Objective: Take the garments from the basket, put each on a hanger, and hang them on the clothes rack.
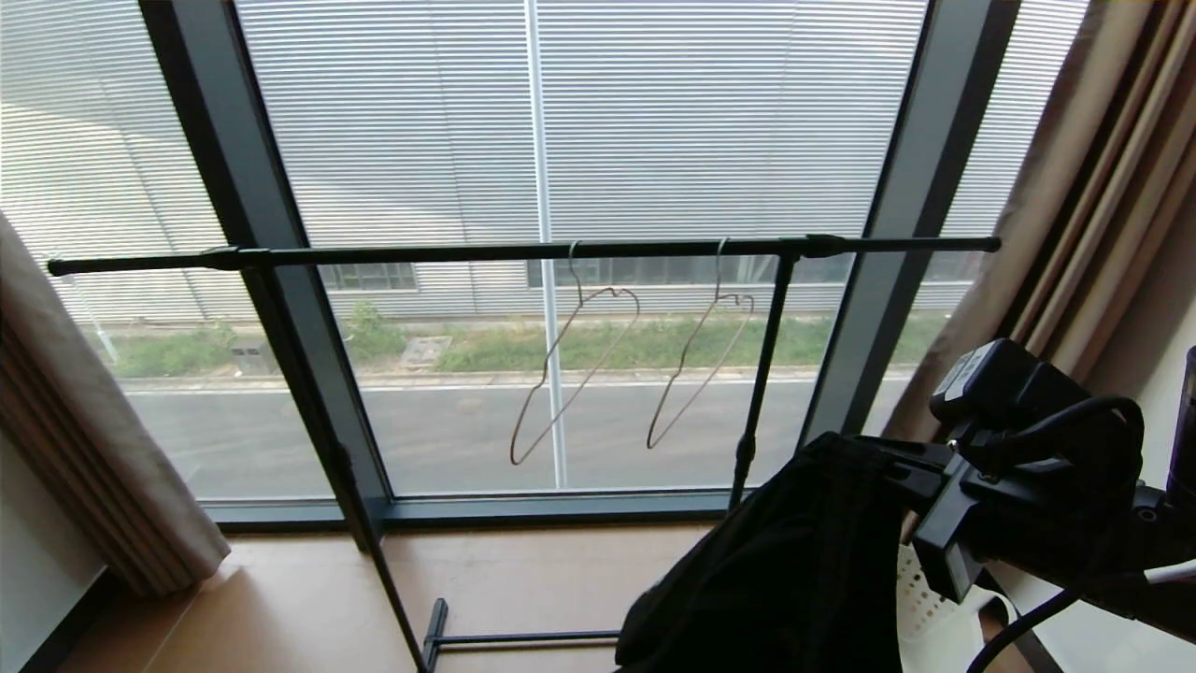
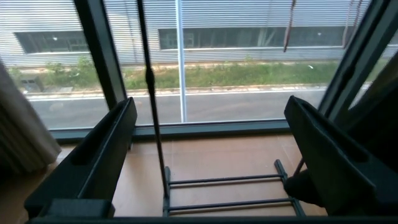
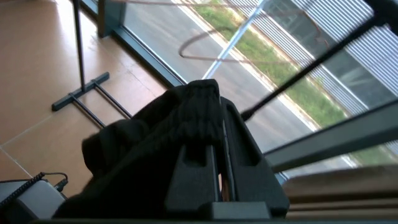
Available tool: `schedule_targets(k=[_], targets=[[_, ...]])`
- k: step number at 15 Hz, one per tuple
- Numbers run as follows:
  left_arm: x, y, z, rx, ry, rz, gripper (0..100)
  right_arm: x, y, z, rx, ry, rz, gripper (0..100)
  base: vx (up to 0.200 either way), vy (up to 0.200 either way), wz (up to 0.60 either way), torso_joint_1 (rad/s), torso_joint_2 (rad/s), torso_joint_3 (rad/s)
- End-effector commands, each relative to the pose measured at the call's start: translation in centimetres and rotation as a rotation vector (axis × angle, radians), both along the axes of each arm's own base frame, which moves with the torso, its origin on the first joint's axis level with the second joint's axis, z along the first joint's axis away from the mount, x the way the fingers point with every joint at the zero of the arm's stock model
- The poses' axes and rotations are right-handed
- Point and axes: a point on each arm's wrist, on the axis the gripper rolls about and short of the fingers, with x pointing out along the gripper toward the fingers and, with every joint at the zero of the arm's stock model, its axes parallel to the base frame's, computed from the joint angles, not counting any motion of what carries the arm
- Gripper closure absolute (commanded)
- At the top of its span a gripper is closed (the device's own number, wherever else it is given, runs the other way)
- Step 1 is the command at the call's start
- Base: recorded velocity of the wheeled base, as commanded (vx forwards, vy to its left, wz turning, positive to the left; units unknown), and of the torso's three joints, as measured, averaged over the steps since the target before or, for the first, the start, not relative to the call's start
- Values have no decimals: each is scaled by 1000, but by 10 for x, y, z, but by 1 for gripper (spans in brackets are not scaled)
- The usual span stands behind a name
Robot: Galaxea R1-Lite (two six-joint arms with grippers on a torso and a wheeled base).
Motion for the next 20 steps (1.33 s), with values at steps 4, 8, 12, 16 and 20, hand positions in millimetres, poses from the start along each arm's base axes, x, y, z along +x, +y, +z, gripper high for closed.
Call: schedule_targets(k=[4,8,12,16,20], targets=[[0,0,0,3,1,0,0,1,1,-2,-6,7,2,100,0,0,0,0,0,0],[5,0,1,9,71,-2,0,10,12,-7,-30,27,-4,100,0,0,0,0,0,0],[24,-1,6,107,294,-92,0,22,22,-8,-62,13,-89,100,0,0,0,0,0,0],[71,-6,60,-82,455,-214,0,45,41,-21,14,-44,-131,100,0,0,0,0,0,0],[128,-22,75,-75,606,-323,0,68,69,-33,76,-186,-222,100,0,0,0,0,0,0]])
